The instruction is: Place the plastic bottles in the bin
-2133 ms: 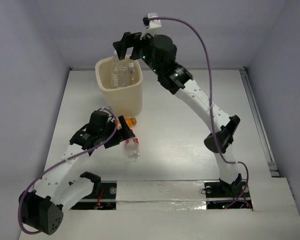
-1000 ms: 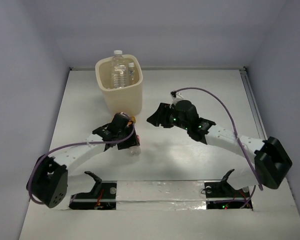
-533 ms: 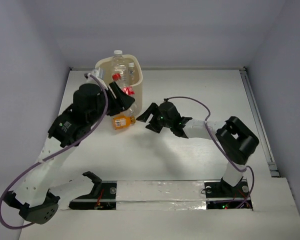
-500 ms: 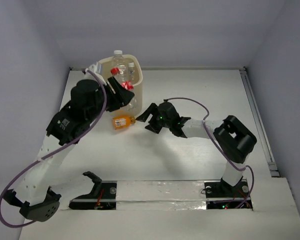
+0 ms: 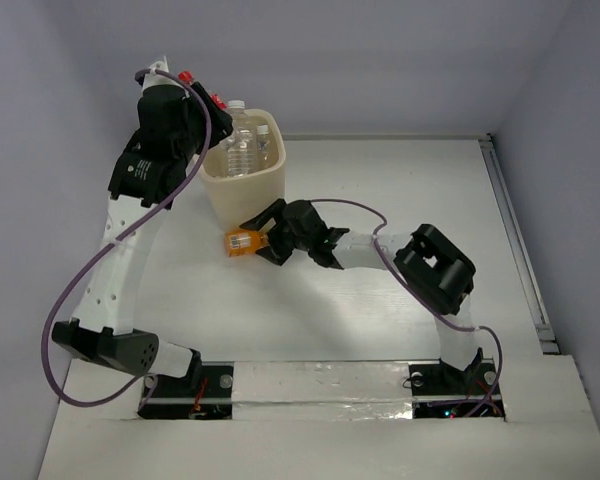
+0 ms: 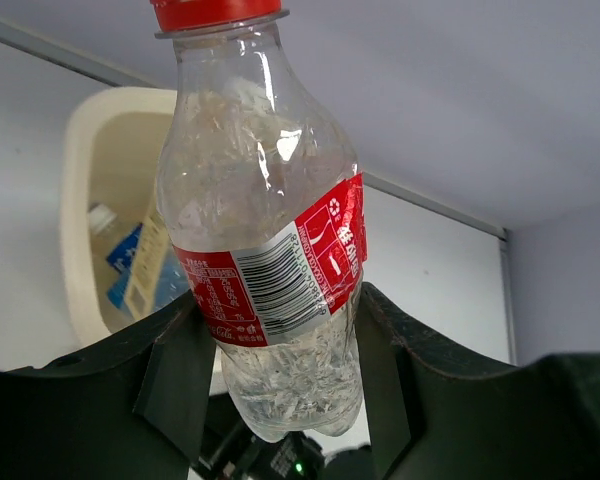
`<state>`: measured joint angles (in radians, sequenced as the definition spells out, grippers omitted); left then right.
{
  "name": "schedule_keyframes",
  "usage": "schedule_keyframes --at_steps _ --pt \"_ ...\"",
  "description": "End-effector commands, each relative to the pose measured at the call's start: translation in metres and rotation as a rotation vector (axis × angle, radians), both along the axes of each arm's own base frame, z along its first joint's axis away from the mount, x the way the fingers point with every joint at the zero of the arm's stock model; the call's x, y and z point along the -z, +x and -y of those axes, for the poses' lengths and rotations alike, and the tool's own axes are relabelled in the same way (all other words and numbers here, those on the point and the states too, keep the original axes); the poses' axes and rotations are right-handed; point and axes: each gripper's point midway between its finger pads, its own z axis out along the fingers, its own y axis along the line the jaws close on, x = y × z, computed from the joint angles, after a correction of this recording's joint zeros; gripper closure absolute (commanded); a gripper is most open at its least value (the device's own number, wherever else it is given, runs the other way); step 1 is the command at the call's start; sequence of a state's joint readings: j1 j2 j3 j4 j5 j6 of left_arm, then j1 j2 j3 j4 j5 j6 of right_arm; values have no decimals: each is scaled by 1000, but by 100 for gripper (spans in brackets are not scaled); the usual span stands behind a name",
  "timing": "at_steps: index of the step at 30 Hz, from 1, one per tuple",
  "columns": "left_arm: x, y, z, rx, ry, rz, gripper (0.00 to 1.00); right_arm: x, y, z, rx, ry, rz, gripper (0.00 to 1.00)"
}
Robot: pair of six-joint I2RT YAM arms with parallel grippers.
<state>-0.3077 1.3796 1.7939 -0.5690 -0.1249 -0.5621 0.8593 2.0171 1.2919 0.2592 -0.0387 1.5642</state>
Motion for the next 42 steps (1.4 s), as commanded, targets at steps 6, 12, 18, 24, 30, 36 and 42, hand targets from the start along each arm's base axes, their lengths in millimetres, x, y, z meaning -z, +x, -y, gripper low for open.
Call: schedule_keyframes --at_steps 6,12,18,24,30,36,42 --pt "-3 41 -44 -144 63 92 62 3 6 -28 14 91 -52 1" --pt "12 63 -53 -185 112 84 62 15 16 -42 20 86 -90 0" --pt "41 77 -55 -194 156 64 62 26 20 -40 64 59 -151 5" --pt "68 80 -62 -218 203 38 62 43 16 -38 87 -15 -205 16" --pt "88 77 -56 -228 233 41 61 58 9 -20 143 -79 -222 32" --pt "99 77 -48 -240 281 39 59 56 8 -9 161 -85 -186 46" --pt "106 73 -51 -262 301 35 45 26 0 13 112 -141 -19 47"
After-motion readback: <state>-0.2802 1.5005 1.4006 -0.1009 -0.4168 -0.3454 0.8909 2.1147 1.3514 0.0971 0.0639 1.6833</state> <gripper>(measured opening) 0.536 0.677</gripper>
